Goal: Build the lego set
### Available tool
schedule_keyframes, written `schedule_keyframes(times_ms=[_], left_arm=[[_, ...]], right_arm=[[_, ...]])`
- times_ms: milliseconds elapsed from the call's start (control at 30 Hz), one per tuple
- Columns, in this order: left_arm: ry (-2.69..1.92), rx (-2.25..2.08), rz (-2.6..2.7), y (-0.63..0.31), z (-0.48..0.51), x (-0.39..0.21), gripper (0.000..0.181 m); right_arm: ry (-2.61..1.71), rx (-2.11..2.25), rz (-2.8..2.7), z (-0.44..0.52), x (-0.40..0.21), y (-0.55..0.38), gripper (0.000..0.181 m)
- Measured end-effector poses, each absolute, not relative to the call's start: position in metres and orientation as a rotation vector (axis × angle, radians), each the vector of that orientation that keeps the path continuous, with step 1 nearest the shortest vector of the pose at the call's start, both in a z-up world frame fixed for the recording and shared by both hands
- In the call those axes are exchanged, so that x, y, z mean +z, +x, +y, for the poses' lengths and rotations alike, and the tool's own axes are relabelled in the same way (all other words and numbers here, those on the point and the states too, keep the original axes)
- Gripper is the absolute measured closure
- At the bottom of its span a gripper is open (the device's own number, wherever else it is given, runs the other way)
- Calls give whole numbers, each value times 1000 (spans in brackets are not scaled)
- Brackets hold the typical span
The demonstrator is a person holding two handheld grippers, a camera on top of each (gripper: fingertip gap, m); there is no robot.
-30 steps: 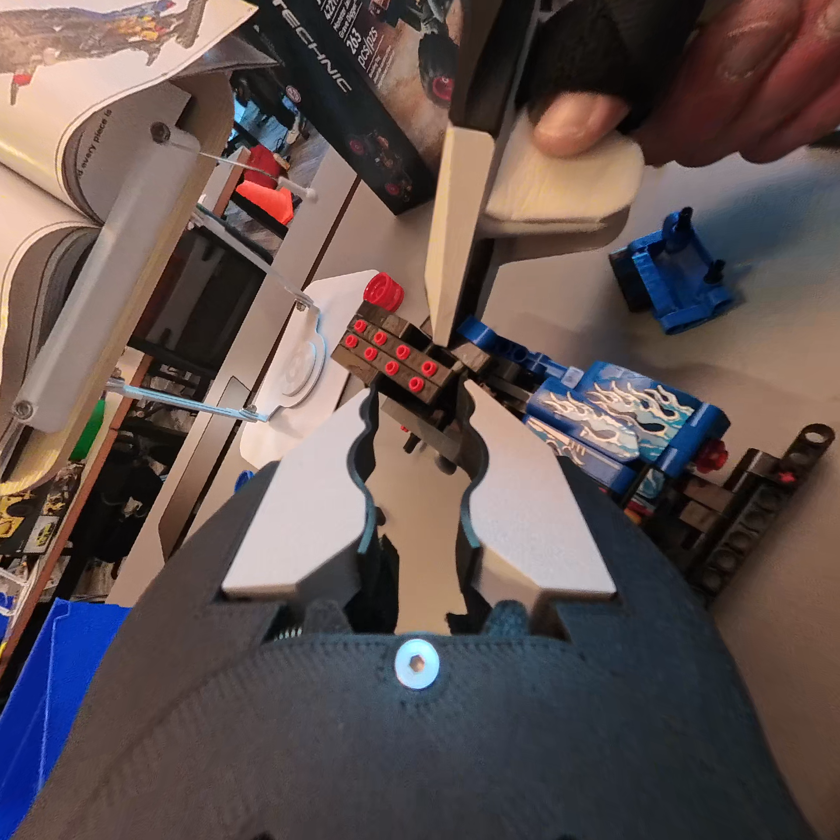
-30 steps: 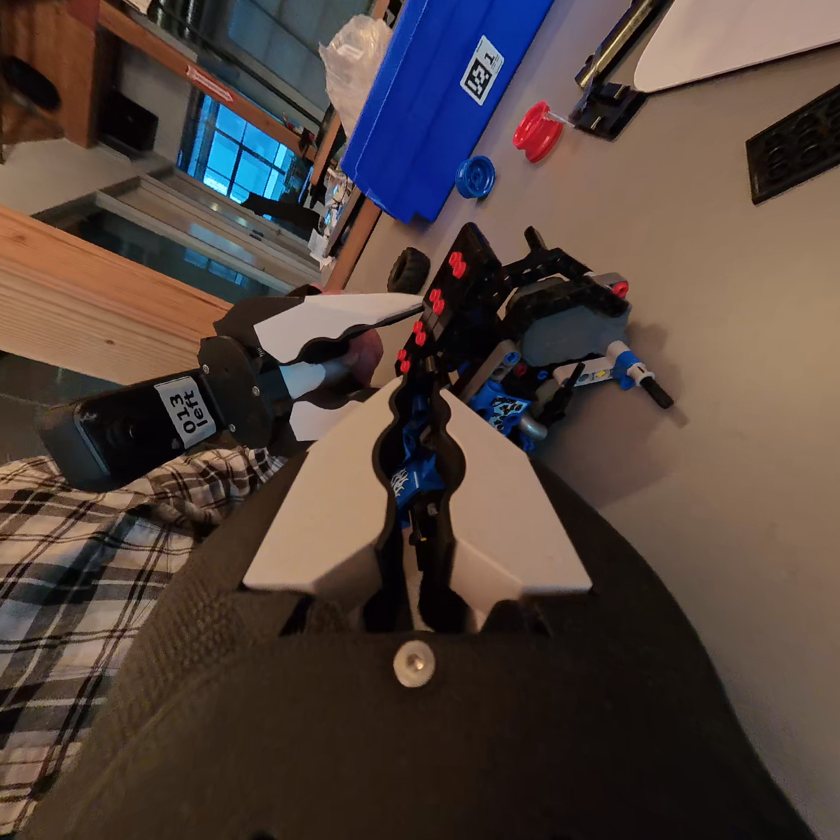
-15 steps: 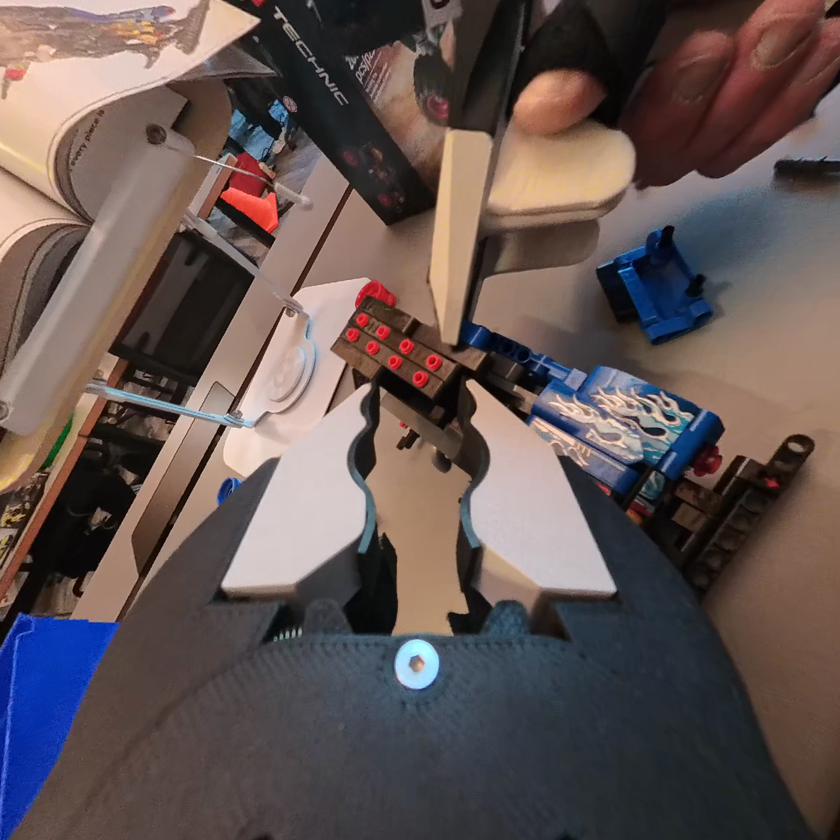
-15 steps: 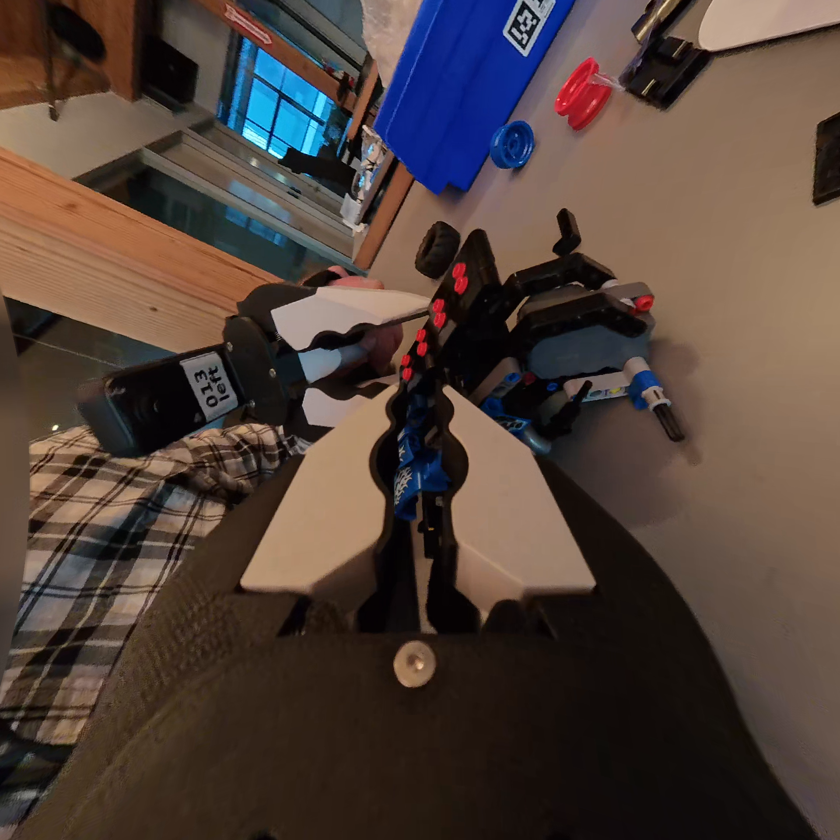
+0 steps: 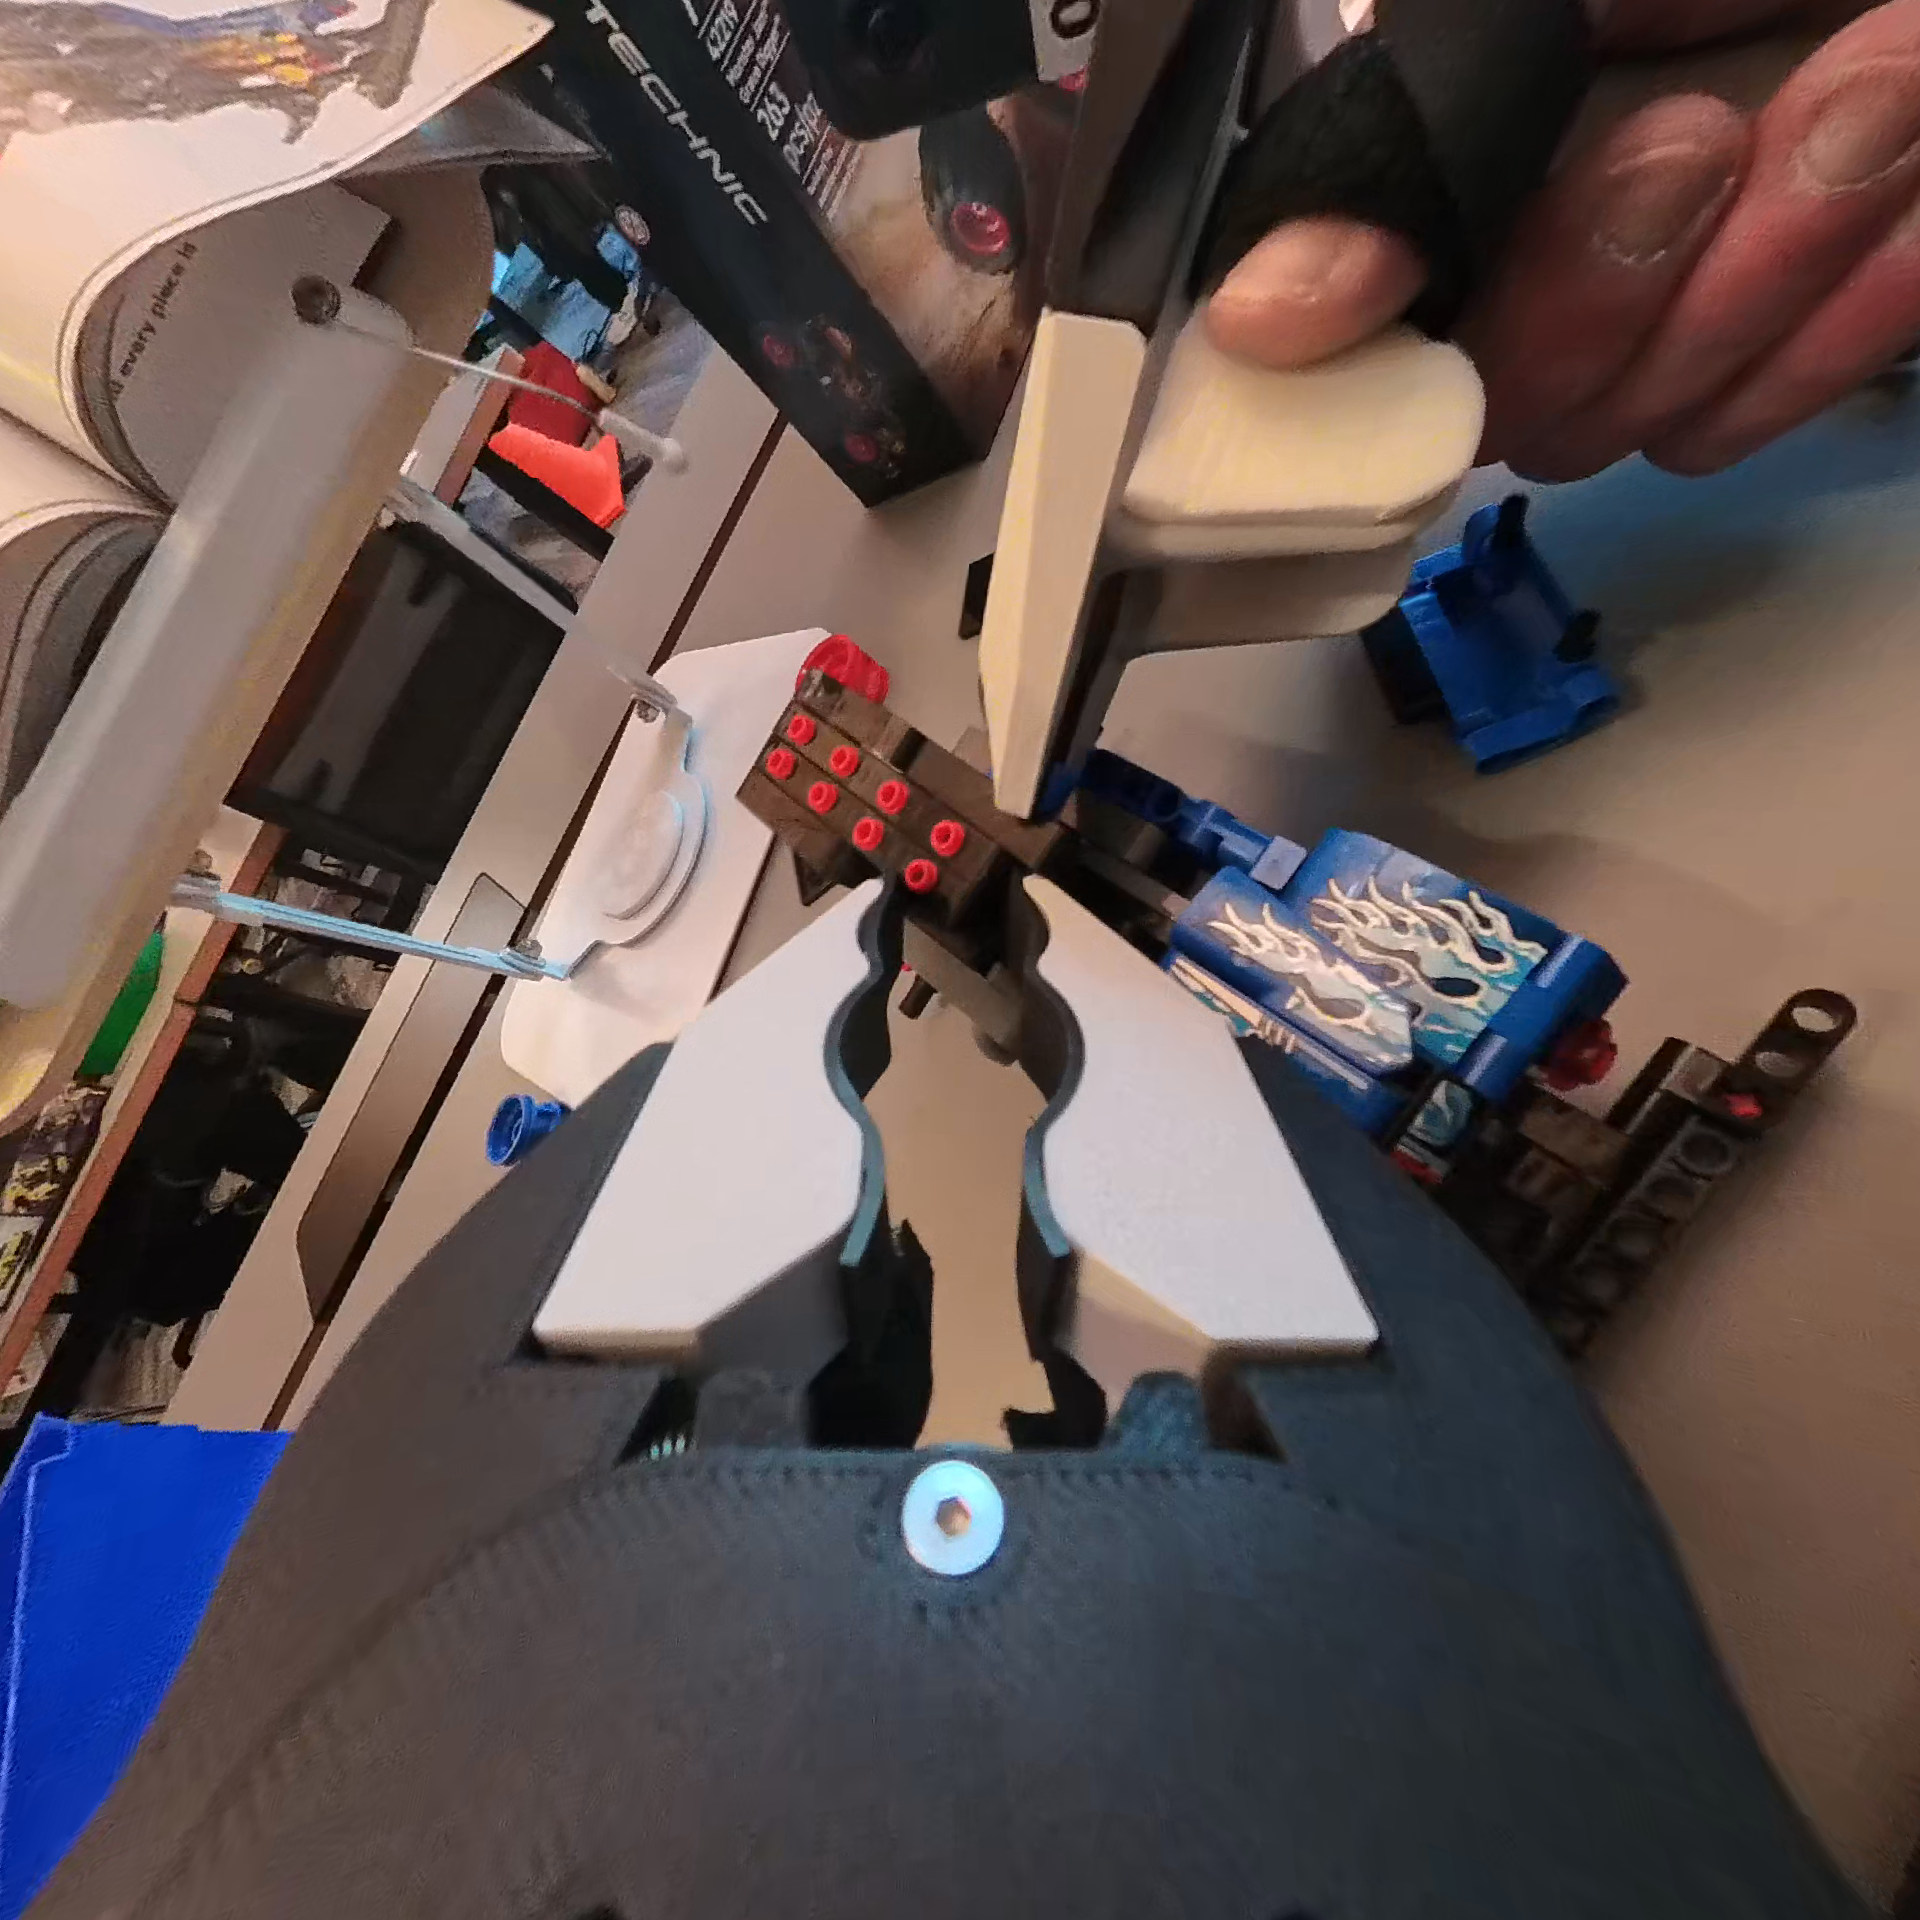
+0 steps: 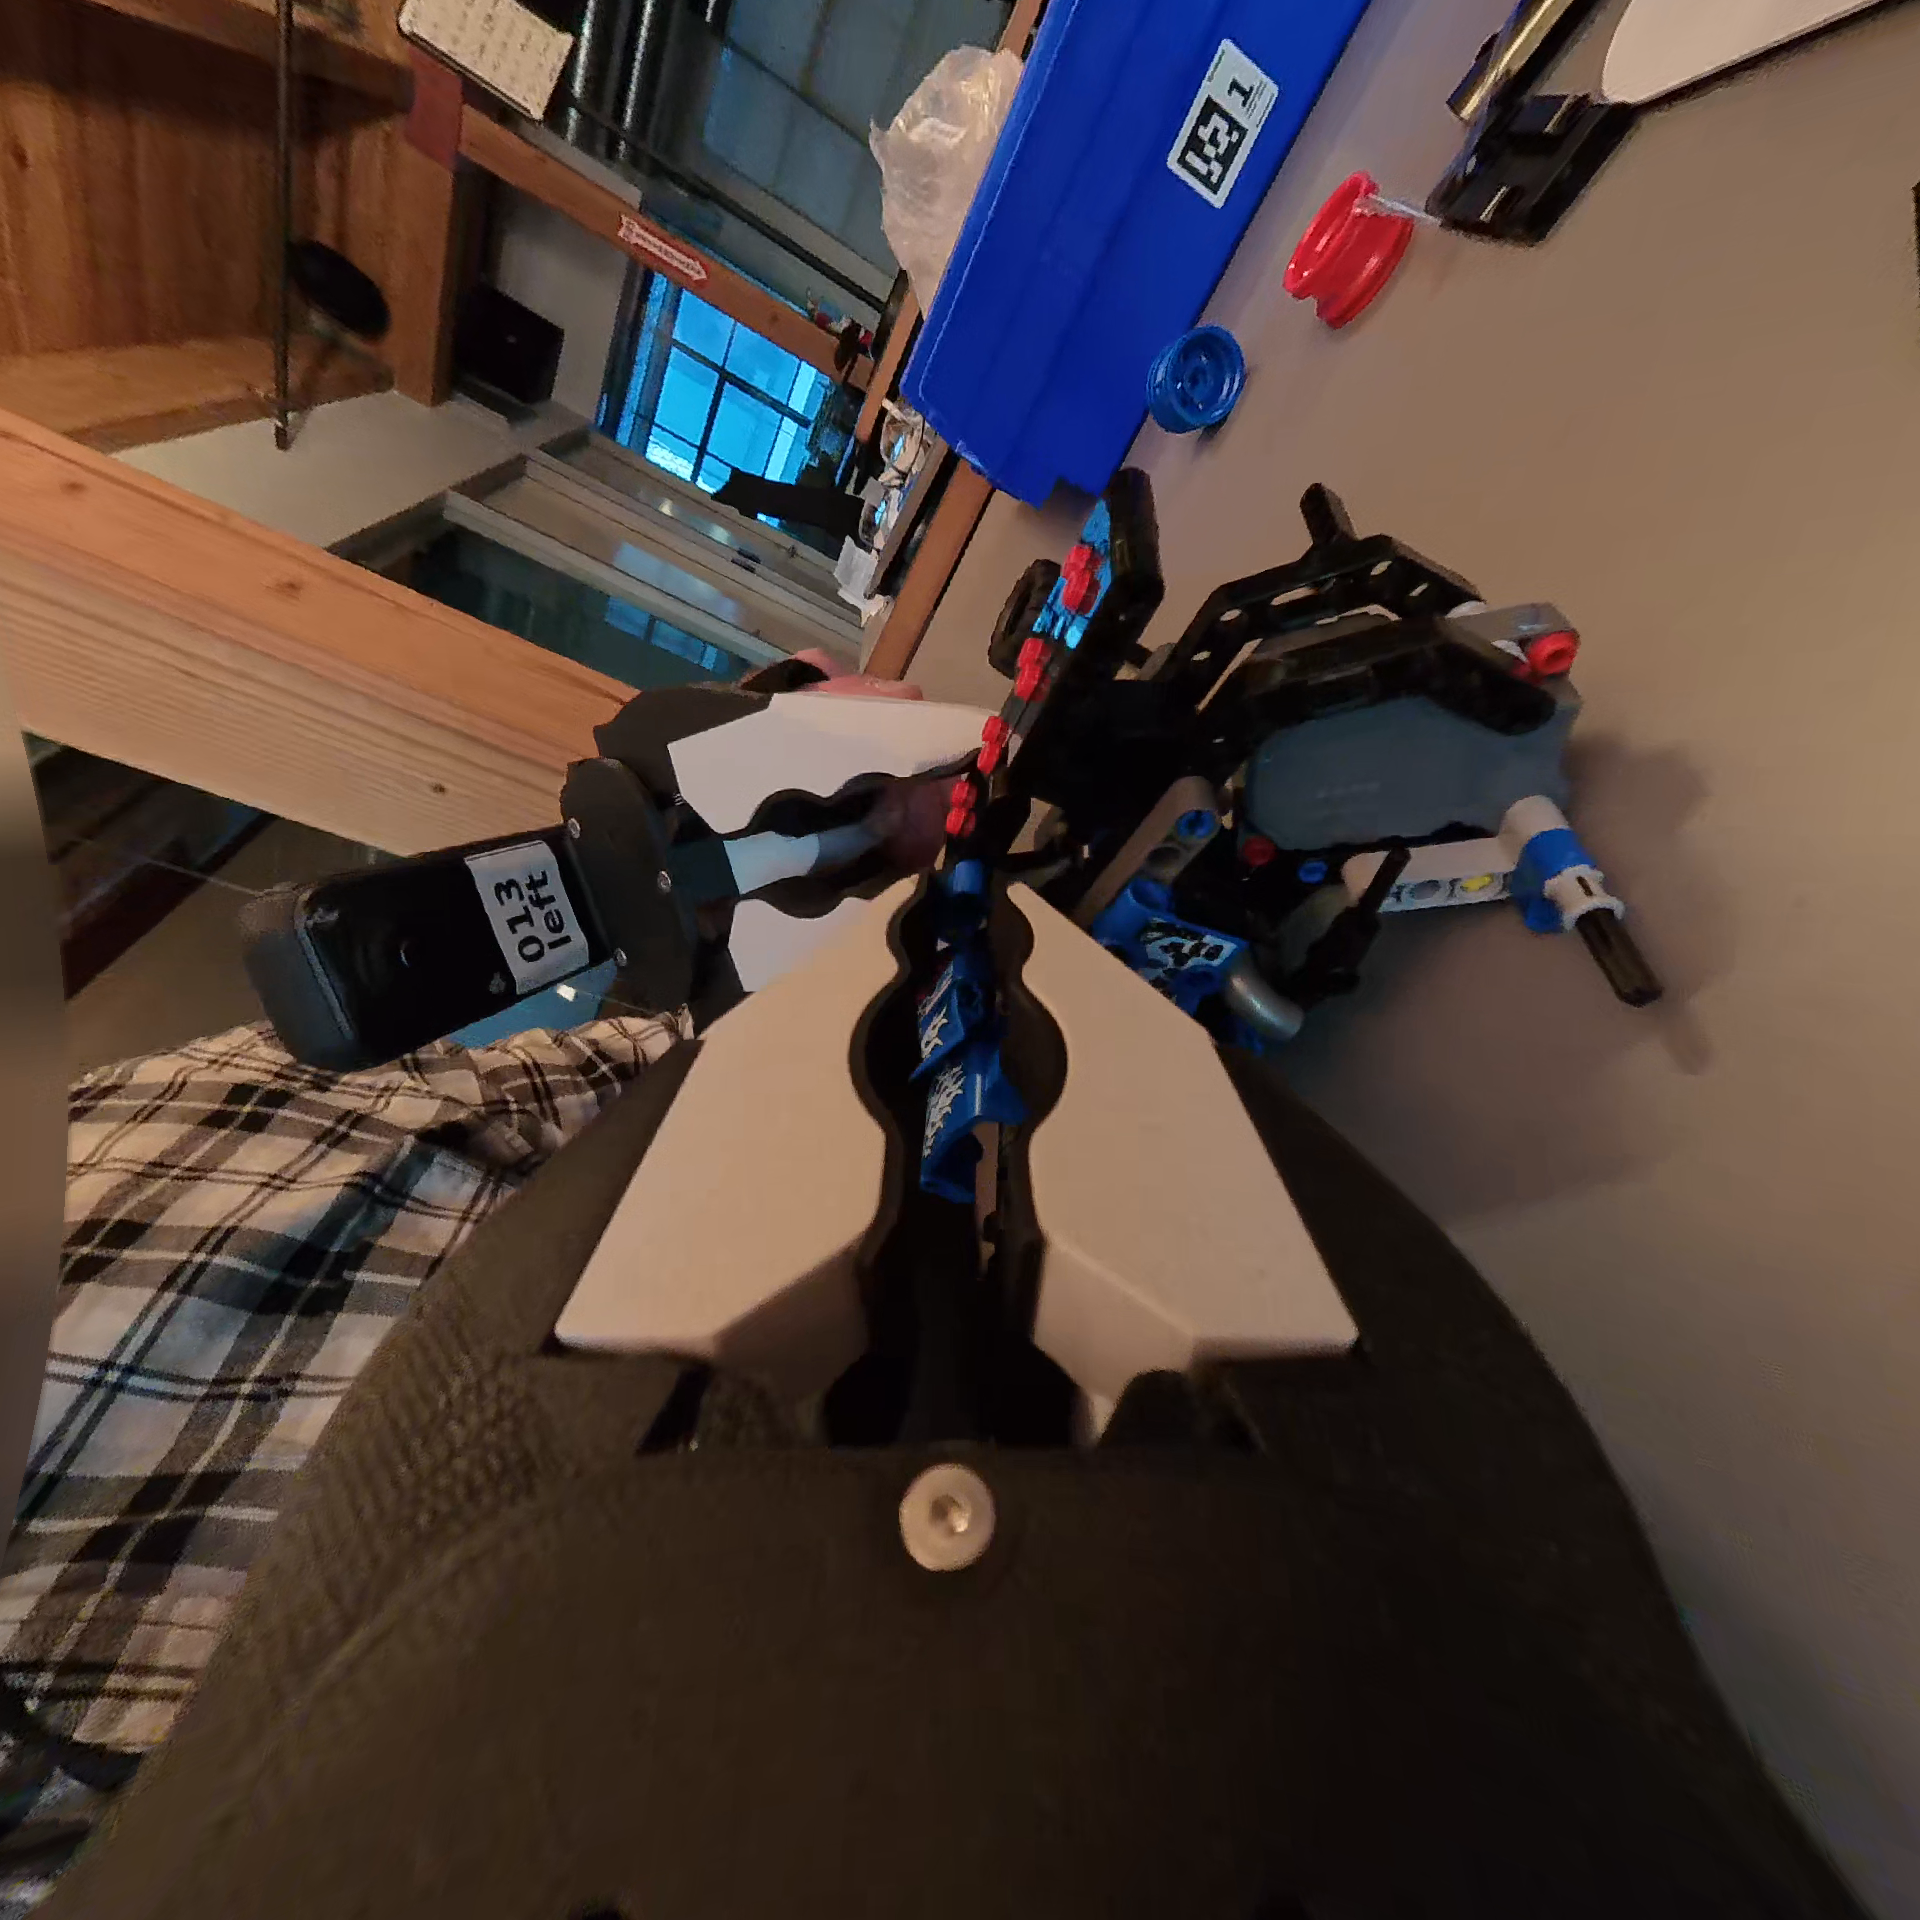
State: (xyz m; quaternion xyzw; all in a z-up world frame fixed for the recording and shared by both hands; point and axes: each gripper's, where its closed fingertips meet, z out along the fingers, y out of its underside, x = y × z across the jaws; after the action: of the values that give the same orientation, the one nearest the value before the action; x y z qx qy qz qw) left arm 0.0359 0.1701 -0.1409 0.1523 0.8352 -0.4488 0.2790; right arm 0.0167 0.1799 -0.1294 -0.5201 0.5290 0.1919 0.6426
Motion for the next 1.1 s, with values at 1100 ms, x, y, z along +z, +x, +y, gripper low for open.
schedule_keyframes(times_ms=[1100], left_arm=[[339,-1209,2695,-13,263,-175,136]], right_arm=[[-2035,-60,1019,216,-194,-77,156]])
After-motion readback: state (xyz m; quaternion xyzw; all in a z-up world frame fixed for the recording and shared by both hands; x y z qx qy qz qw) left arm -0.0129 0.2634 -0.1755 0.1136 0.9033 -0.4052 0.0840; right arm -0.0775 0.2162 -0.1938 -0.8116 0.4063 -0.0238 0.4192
